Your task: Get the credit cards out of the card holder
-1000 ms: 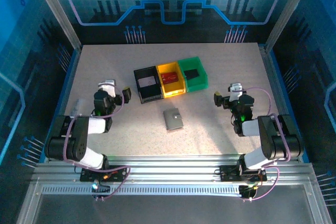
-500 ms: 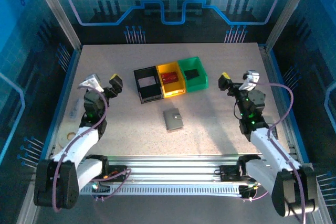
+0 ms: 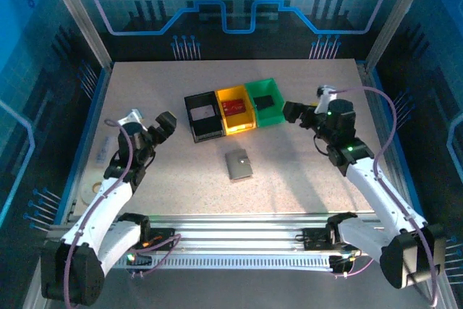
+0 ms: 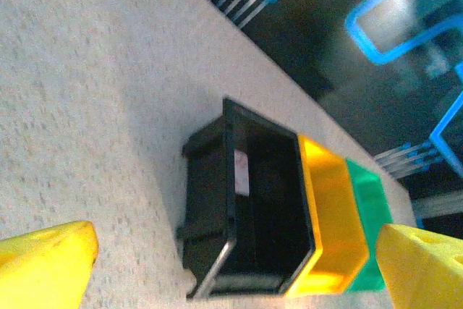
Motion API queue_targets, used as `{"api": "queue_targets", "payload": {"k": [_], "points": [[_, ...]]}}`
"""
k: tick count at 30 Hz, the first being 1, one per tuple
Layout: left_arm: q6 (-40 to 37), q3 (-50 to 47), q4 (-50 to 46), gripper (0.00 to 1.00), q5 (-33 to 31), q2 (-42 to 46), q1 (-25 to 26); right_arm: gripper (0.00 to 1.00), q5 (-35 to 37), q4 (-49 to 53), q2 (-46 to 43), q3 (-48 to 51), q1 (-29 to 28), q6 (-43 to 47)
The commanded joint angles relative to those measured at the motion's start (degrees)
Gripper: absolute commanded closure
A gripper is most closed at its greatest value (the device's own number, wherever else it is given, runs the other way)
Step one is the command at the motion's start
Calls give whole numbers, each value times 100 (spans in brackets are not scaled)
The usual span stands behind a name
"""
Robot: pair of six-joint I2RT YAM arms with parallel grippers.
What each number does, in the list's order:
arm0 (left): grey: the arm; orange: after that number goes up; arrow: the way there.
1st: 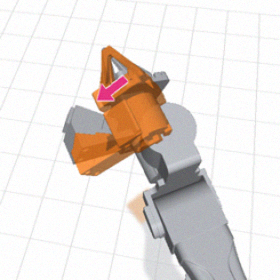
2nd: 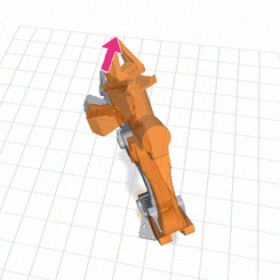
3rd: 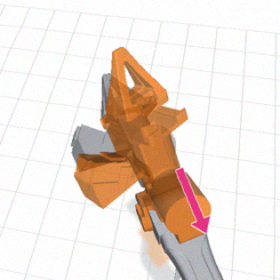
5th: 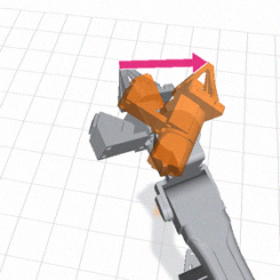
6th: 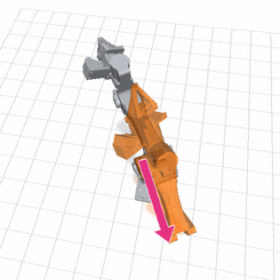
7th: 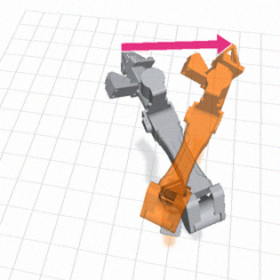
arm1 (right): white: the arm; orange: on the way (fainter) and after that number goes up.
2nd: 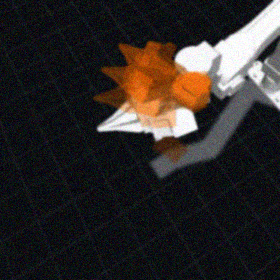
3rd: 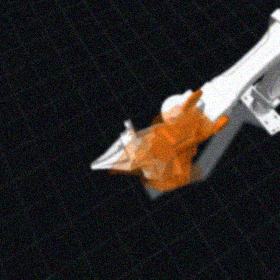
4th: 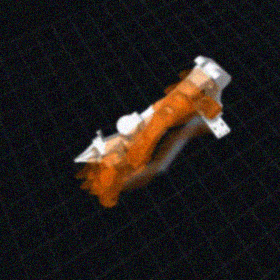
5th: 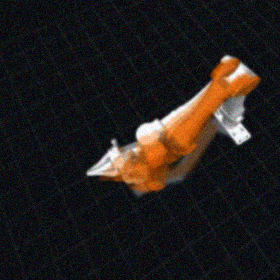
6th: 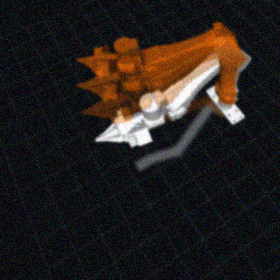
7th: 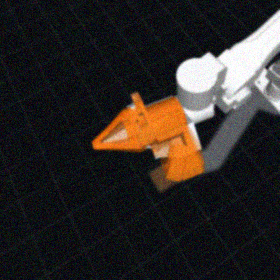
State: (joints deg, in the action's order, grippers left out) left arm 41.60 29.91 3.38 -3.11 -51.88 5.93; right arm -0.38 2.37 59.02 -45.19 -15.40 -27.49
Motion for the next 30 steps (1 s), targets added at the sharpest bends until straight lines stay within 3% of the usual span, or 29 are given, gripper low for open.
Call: {"api": "queue_targets", "payload": {"k": [1,5,10,20,30], "points": [[-210,446,-1143,0,-76,-69,478,0,592,1089,95,-172,-603,305],[-273,681,-1823,0,-278,-131,868,5,735,1614,282,-265,-1164,80],[-125,727,-2392,1,-222,-192,1130,10,1504,2195,481,-368,-2184,-297],[469,472,-2844,1,-466,-311,2010,14,2338,2660,1358,-491,-3440,-932],[862,328,-3018,1,-552,-639,2596,21,2309,2707,2367,-982,-3893,-1165]]}}
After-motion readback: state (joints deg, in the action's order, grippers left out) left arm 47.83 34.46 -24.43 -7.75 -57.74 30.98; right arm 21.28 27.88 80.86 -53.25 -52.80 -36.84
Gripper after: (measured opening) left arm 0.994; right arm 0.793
